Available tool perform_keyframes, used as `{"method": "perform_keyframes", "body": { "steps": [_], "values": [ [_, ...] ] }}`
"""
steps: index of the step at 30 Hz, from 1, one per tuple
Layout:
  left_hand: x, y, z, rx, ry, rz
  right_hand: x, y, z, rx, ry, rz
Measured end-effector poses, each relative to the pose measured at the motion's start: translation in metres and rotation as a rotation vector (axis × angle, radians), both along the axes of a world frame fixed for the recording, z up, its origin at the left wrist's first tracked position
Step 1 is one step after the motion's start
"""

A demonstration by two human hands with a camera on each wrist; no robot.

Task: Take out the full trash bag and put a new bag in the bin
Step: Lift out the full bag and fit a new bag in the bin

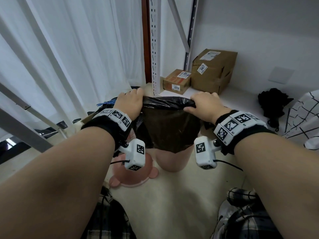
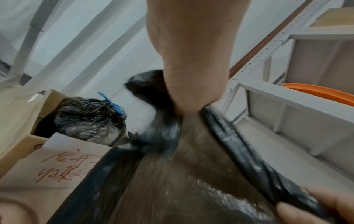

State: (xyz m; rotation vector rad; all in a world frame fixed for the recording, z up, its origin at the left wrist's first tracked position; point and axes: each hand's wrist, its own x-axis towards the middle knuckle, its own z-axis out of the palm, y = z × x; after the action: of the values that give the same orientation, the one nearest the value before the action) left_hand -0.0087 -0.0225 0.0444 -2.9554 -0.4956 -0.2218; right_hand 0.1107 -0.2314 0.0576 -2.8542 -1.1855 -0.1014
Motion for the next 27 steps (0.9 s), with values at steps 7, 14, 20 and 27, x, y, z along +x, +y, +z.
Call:
{"method": "perform_keyframes", "body": {
  "steps": [7,14,20,27],
  "values": [
    [0.013,-0.012,-0.003,-0.265,-0.004,-0.125,-0.020,0.019,0.014,0.237,-0.076,0.229],
    [0.009,-0.015,0.009,-0.537,-0.159,-0.119,-0.027,0.016,0.021,0.391,-0.112,0.223],
    [-0.001,-0.009,0.014,-0.306,-0.119,-0.128,-0.003,-0.003,0.011,0.001,-0.225,-0.160],
    [0.012,-0.018,0.016,-0.355,-0.055,-0.332,-0.016,0.024,0.002,0.033,0.199,0.144]
  ]
}}
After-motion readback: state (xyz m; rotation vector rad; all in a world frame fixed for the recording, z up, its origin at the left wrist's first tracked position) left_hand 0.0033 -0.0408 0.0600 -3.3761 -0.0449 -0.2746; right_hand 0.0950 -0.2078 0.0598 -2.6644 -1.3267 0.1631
